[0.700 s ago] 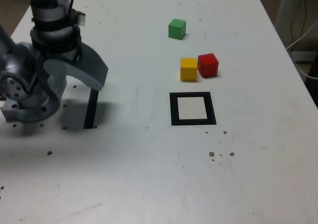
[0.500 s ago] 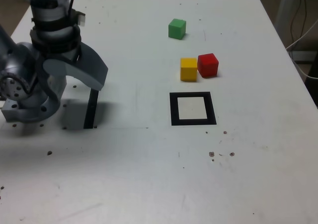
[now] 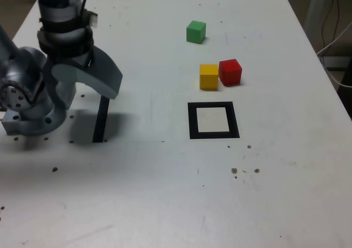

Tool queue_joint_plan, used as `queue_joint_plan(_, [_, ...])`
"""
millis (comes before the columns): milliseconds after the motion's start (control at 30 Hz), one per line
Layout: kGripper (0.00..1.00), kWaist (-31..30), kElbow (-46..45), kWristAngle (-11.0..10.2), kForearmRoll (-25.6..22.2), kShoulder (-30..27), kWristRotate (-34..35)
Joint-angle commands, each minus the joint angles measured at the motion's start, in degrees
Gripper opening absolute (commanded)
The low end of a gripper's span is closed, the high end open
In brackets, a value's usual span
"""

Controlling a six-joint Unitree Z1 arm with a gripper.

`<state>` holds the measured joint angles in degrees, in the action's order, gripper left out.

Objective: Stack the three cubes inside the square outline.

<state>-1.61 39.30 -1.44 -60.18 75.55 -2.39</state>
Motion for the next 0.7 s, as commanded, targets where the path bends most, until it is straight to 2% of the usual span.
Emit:
queue_joint_plan(0, [0.99,-0.1,1.5,-0.2,-0.7,1.5,-0.2])
queue_joint_plan(267, [0.99,0.0,8.2,-1.0,-3.3,6.0,-0.9])
queue_joint_plan(533, [0.99,0.5,19.0,-3.9,-9.1,11.7,-2.1])
queue_joint_plan(667, [0.99,1.4,24.0,-4.7,-11.4,14.4,-3.5])
